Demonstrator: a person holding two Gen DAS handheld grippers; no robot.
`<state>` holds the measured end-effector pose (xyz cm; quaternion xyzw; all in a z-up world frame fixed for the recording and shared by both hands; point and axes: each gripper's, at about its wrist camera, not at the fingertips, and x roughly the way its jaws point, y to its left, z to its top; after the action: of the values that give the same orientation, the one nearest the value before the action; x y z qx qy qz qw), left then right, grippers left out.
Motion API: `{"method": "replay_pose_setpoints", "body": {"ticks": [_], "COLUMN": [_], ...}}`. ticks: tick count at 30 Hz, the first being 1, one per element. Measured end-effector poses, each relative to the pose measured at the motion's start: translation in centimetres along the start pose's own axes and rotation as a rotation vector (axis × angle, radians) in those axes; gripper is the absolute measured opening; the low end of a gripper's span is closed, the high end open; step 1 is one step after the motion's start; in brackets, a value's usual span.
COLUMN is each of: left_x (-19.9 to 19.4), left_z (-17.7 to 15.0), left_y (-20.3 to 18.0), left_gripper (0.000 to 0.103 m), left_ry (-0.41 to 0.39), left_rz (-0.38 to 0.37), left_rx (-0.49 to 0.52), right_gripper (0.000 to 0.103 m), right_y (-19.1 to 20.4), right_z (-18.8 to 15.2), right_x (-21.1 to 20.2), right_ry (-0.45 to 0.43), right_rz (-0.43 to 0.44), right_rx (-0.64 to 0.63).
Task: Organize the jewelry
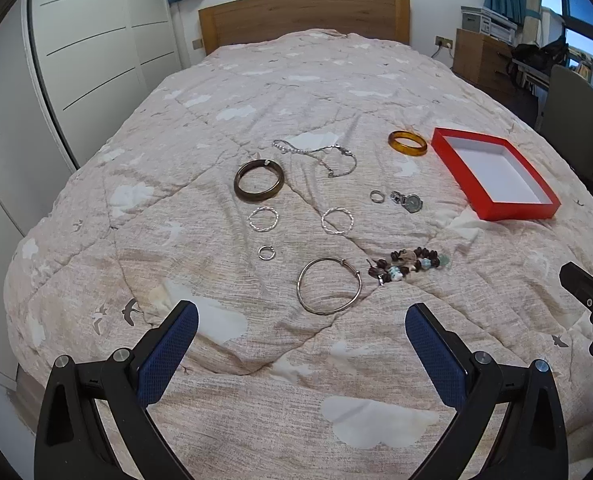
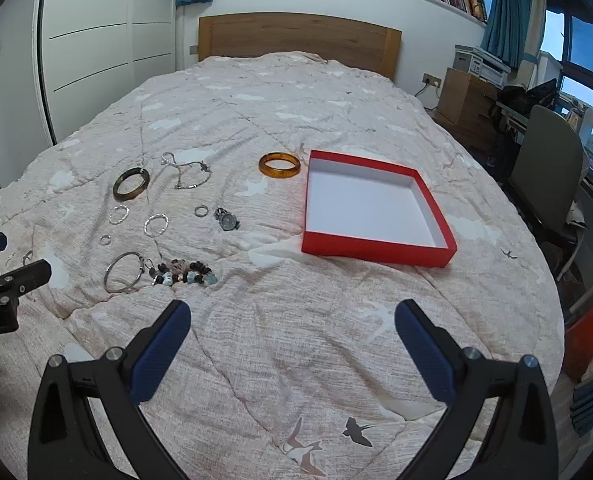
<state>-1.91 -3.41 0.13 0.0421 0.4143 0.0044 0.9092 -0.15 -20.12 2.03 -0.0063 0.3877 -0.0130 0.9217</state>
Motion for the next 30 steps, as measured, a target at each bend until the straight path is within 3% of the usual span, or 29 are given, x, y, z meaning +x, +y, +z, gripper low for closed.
{"method": "replay_pose_setpoints", "body": {"ticks": [10,19,30], "left_x": [0.5,2.6,6.2], "left_z": [-0.1,0.1,0.0], "left_y": [-0.6,1.2,6.3], "left_gripper": [0.102,0.102,0.101], "left_ry": [0.043,0.1,0.176], "left_rz": [-0.012,-0.009,0.032], "left_rx": [0.01,-0.029,-0.134], "right_gripper": [0.103,0.103,0.102], "right_y": [0.3,1.8,4.2], "right_z": [0.0,0.1,0.2], "right_x": [0.5,2.7,7.3], "right_ry": [0.016,0.076,0.199], "right_rz": [0.039,0.075,0.25], "right_rx": [0.013,-0.021,-0.091]}}
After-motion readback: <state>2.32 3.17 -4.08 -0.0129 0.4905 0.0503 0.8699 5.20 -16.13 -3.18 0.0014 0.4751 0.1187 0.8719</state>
